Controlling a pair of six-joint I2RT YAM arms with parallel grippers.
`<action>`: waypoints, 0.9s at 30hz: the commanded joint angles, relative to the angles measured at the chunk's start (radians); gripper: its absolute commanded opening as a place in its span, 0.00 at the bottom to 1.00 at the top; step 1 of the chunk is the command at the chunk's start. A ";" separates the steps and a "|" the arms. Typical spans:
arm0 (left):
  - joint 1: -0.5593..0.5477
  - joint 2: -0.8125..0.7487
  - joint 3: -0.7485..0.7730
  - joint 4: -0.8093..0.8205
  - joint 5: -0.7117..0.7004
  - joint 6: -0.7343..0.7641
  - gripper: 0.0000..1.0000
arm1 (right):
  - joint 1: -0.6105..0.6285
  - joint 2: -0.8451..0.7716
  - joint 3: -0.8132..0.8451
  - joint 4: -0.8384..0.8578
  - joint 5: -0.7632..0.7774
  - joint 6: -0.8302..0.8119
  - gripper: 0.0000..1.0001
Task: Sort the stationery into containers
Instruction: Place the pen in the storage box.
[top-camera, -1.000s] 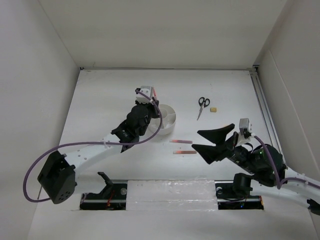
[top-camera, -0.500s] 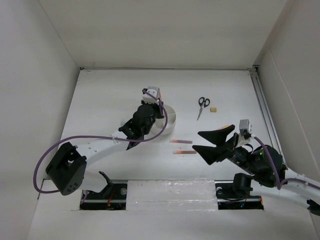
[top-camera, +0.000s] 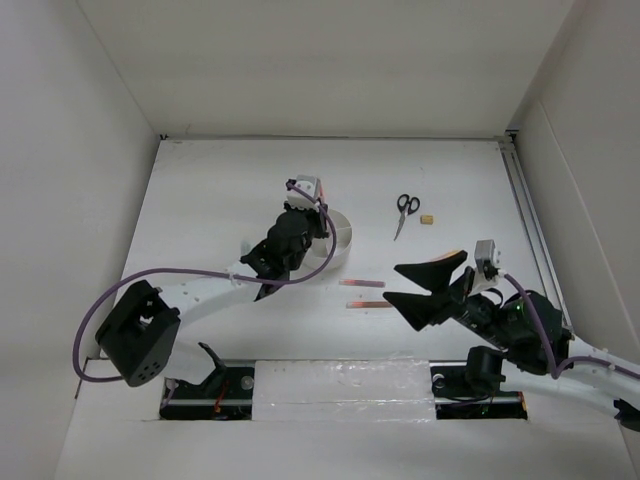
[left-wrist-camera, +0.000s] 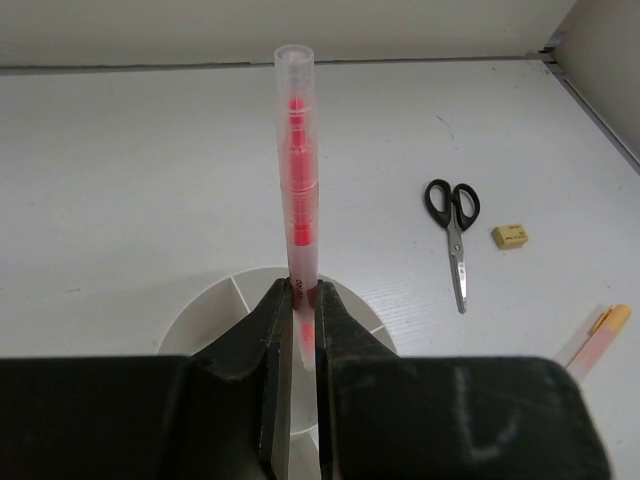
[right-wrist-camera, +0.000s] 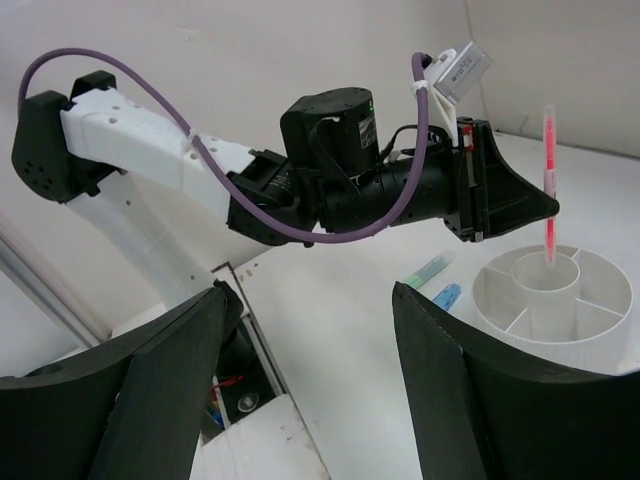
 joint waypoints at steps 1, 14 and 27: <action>-0.001 0.020 -0.012 0.072 -0.004 0.011 0.00 | 0.009 -0.015 -0.017 0.016 0.009 0.009 0.73; -0.044 0.061 -0.055 0.102 -0.046 0.011 0.00 | 0.009 -0.035 -0.026 0.006 0.000 0.009 0.73; -0.044 0.099 -0.055 0.102 -0.069 0.001 0.00 | 0.009 -0.044 -0.036 -0.003 0.009 0.009 0.73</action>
